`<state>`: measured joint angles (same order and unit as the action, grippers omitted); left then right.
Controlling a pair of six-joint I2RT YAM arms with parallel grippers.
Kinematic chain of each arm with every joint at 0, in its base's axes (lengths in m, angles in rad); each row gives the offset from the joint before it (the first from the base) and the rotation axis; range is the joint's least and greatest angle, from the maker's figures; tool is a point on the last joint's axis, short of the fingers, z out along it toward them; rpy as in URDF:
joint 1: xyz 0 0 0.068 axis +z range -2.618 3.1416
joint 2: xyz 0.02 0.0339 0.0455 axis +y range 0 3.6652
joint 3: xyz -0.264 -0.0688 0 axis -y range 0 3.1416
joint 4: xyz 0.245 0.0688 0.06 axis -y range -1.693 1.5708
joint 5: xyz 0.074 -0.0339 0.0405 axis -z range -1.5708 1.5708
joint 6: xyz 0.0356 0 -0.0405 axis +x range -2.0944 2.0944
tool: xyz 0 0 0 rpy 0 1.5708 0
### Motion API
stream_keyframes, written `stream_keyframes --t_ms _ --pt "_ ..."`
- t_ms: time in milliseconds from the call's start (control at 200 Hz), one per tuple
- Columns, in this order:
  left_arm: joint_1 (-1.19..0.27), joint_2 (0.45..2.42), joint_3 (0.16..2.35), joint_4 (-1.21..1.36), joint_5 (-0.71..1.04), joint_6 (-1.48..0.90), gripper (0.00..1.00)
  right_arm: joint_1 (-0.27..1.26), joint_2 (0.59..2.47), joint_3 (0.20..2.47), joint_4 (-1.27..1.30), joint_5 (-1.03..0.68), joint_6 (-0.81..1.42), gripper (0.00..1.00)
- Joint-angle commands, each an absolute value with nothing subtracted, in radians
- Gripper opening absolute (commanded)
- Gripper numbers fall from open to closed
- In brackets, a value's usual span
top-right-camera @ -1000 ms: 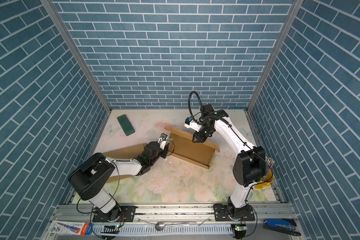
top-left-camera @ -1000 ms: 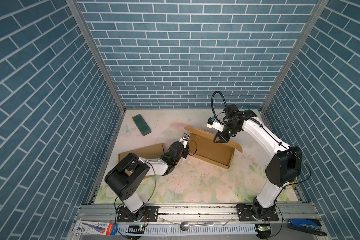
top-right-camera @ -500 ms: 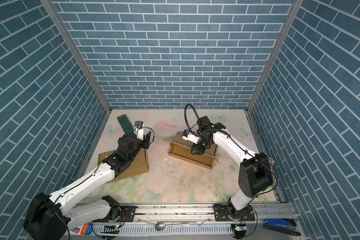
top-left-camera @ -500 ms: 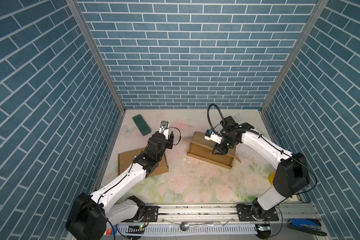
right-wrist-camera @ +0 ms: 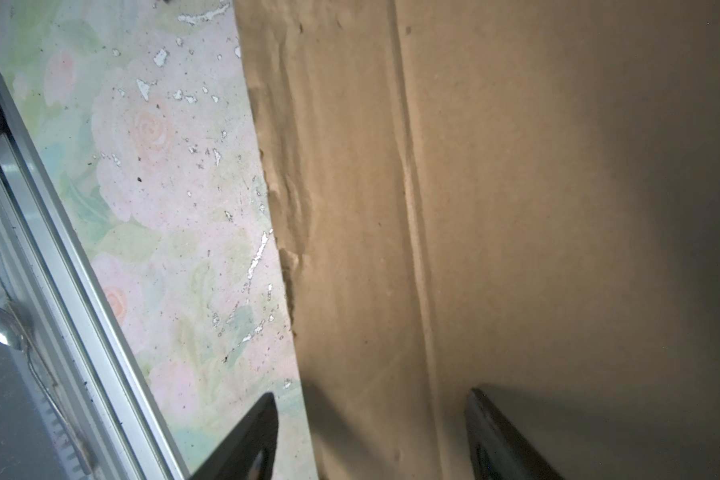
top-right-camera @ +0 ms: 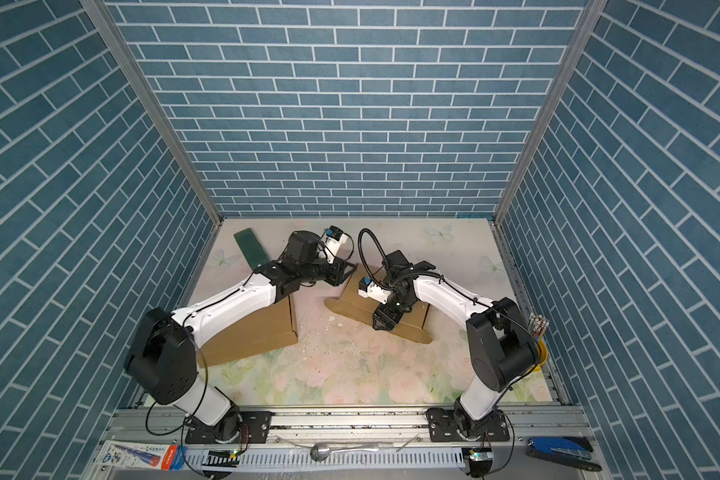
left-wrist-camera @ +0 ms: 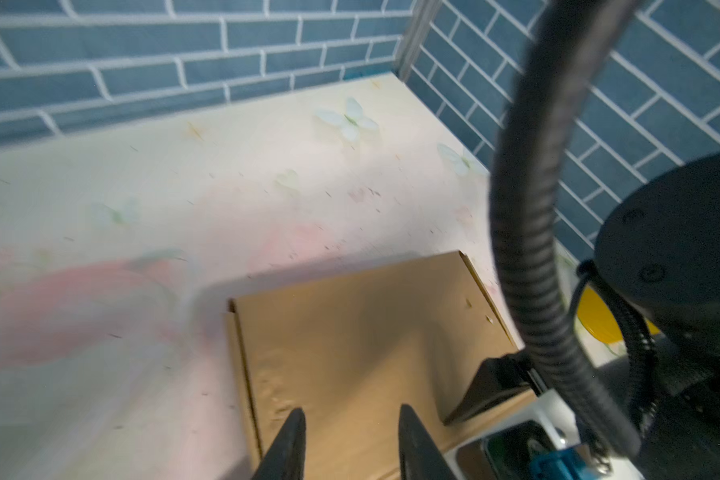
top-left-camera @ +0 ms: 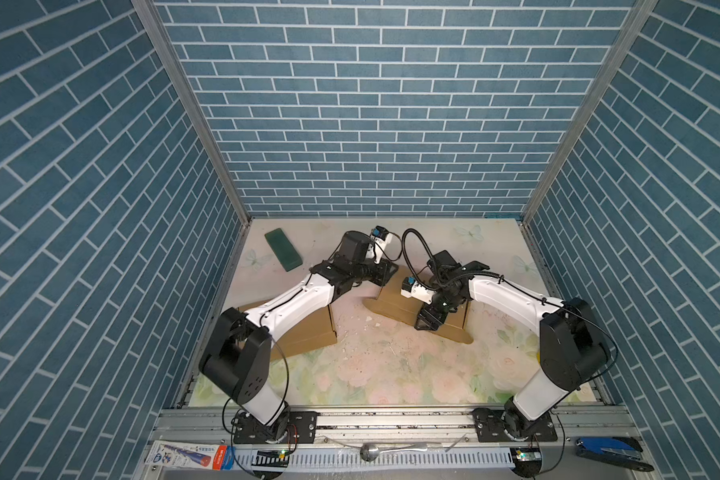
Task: Fold the paper box
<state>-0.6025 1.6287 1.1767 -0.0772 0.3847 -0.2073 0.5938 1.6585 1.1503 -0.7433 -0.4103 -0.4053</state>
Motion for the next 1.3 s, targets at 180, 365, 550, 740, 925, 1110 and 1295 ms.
stream_keyframes --t_ms 180,365,550,740,925,1110,1295 --pt "-0.608 1.715 1.032 0.028 0.47 -0.317 0.38 0.593 1.644 1.026 -0.585 -0.46 -0.261 0.71" --pt "-0.6 1.688 1.041 -0.001 0.431 -0.287 0.41 0.522 1.464 0.978 -0.507 -0.415 -0.135 0.72" --pt "-0.545 1.66 1.095 -0.027 0.426 -0.281 0.53 0.378 1.265 0.901 -0.456 -0.337 0.069 0.7" --pt "-0.479 1.711 1.198 -0.12 0.378 -0.261 0.64 0.199 1.2 0.848 -0.552 -0.194 0.371 0.23" --pt "-0.477 1.842 1.259 -0.155 0.474 -0.254 0.73 0.068 1.152 0.737 -0.475 -0.377 0.457 0.31" --pt "-0.476 1.963 1.305 -0.147 0.548 -0.261 0.75 -0.018 1.185 0.647 -0.382 -0.545 0.495 0.66" --pt "-0.462 2.026 1.326 -0.151 0.584 -0.267 0.66 -0.062 1.229 0.573 -0.288 -0.651 0.518 0.81"
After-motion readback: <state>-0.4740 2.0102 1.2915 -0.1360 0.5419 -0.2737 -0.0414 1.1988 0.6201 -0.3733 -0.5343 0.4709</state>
